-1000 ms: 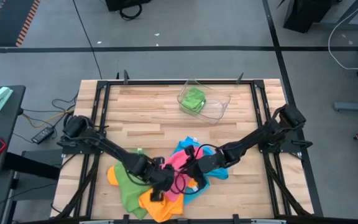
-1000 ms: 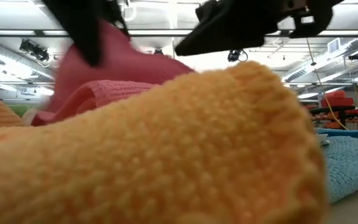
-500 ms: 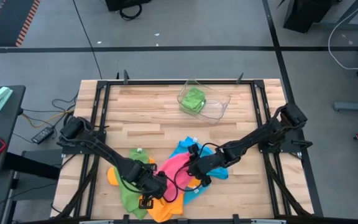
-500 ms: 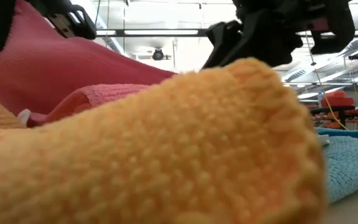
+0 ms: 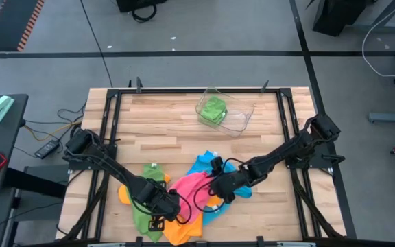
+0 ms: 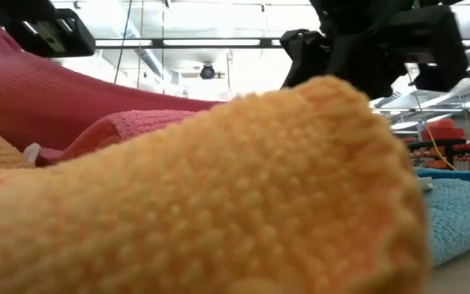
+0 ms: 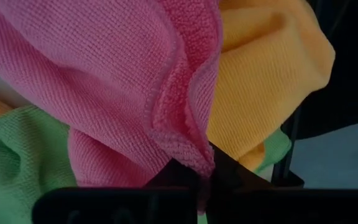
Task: Fold microfiber towels
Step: Fold the top pink towel
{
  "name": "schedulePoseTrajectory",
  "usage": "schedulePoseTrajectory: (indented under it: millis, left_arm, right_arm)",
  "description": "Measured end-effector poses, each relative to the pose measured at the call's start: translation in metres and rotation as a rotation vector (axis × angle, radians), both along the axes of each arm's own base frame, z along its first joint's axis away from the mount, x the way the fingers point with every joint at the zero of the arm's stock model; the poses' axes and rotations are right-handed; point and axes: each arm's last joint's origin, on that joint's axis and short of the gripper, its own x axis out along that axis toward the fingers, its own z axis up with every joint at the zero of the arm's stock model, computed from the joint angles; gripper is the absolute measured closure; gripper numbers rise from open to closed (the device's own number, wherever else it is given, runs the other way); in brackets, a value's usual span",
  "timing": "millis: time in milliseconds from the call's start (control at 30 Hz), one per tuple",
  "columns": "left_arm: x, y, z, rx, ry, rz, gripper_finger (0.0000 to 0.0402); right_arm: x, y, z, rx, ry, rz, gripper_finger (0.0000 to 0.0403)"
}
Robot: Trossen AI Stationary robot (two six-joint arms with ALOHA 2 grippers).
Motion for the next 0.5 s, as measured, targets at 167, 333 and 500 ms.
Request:
schedulePoseTrajectory:
  millis: [167,333,500]
  left_arm:
    - [0.000,0.000,0.000,-0.003,0.004,0.020,0.0382]
    - [0.000,0.000,0.000,-0.005,-0.001,0.019,0.0374]
    - [0.001,-0.001,0.000,-0.008,-0.004,0.020,0.0393]
  right_arm:
    - [0.004,-0.013,-0.001,0.030,0.017,-0.070,0.0227]
    - [0.004,-0.035,0.008,0.187,0.079,-0.076,0.0227]
    - [0.003,-0.067,0.022,0.515,0.179,-0.104,0.0227]
